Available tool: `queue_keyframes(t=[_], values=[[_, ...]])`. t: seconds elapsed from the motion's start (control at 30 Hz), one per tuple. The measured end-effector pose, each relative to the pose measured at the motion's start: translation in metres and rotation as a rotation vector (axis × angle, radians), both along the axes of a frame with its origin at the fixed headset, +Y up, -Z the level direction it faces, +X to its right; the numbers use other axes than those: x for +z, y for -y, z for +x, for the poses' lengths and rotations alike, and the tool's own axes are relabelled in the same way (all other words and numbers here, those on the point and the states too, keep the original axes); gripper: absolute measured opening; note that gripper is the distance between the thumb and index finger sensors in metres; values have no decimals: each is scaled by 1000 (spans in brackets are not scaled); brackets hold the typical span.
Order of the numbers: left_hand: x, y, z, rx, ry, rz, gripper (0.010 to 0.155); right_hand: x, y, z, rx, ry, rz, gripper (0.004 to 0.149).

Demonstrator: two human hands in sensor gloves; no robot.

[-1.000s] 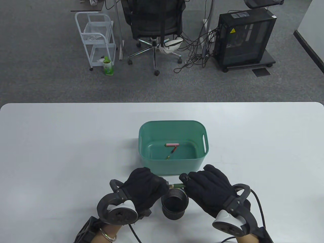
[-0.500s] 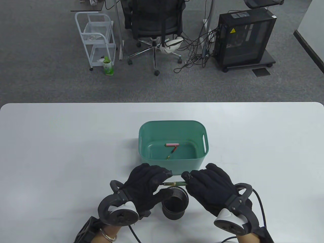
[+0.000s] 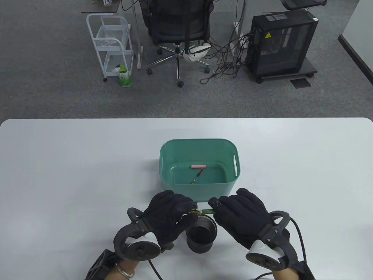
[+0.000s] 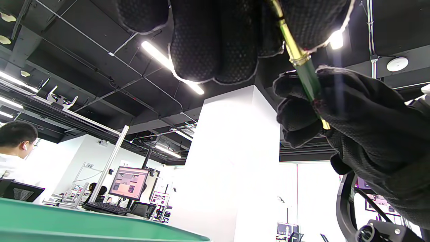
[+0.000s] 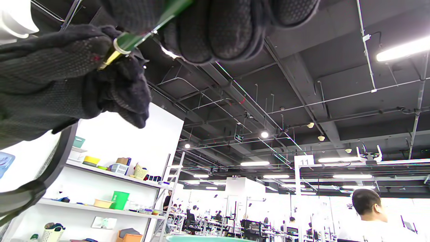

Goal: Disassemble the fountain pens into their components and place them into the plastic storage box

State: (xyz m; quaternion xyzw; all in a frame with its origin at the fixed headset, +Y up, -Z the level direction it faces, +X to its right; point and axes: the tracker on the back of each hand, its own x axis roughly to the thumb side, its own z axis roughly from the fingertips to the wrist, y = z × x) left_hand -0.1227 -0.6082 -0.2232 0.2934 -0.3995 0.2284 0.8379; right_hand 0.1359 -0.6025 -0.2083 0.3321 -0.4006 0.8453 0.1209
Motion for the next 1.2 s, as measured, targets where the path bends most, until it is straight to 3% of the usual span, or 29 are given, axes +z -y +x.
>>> queue_keyframes(t=[1.2], values=[[-3, 1, -1, 1, -14, -15, 59, 0, 0, 1, -1, 7, 4, 43]])
